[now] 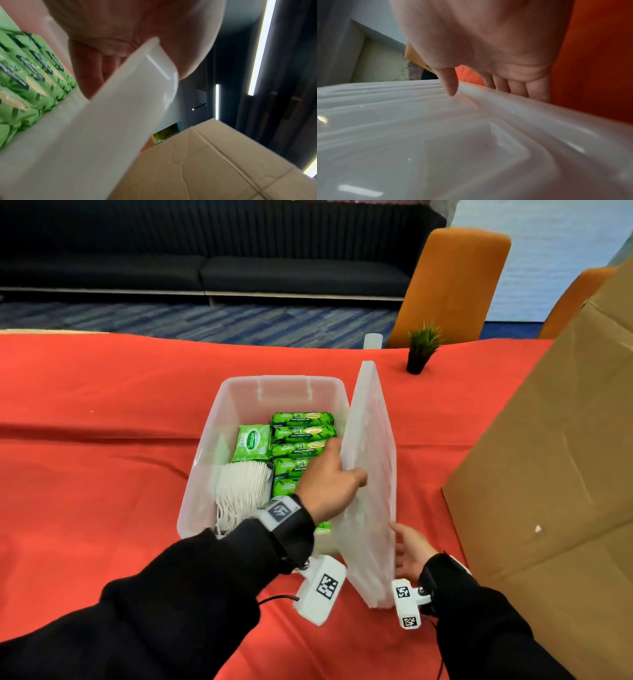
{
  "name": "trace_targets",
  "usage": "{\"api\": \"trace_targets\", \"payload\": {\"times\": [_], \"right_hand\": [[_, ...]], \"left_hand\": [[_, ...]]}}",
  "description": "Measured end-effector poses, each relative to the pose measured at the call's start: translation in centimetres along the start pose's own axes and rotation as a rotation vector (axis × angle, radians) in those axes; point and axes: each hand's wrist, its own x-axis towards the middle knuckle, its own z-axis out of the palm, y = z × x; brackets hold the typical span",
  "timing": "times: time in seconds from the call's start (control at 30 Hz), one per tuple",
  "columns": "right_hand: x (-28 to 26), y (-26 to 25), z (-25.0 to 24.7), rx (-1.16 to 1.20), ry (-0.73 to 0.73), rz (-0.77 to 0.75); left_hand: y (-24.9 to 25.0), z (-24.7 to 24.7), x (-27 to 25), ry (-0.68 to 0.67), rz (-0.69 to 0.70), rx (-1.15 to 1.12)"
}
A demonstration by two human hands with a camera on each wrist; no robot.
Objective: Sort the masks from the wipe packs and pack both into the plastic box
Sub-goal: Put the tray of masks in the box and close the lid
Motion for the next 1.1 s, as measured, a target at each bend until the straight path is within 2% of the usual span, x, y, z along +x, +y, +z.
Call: {"api": "trace_targets", "payload": {"times": [0.07,0.13,0.2,0.3,0.4,0.5,0.6,0.67,0.9,0.97,1.1], "right_hand": [[-1.0,-1.4,-0.2,0.035,0.011,-0.091],[-2.2,-3.5,-0.3,0.028,0.043,-0.268],[-3.9,-6.0,-0.1,-0.02,0.006,-0.423],[-6.7,-9.5,1.1,-0.158,-0.067,-0.576],[-7.8,-11.4,3.3,-0.319,-0.076,-0.64],[-7.7,-11.2,5.8,-0.383,-0.064,-0.624],[-7.8,-10.2,7.9,-0.341,-0.067,-0.556],[-7.9,-9.7,8.6,-0.303,-0.065,-0.529],[-8.5,-8.8,9.5,-0.26,0.0,-0.508],[-8.5,-8.0,9.4,-0.226,0.022,-0.491],[-8.7,-5.7,9.0,-0.098,0.061,-0.396]], "left_hand": [[-0.8,-2.6,-0.7,0.023,0.029,-0.08],[-1.9,-5.6,-1.3,0.071,0.05,-0.145],[-3.1,-9.0,-1.5,0.132,0.06,-0.161],[-5.4,-14.1,-1.5,0.218,0.033,-0.022],[-8.9,-17.8,-1.1,0.264,-0.046,0.101],[-12.2,-19.4,-1.0,0.263,-0.096,0.172],[-15.5,-20.0,-1.0,0.223,-0.069,0.264],[-17.3,-20.0,-1.0,0.206,-0.114,0.273],[-20.1,-20.4,-0.5,0.085,-0.273,-0.062],[-19.9,-21.2,0.8,0.047,-0.283,-0.128],[-18.8,-22.7,5.4,0.069,-0.309,-0.181]]}}
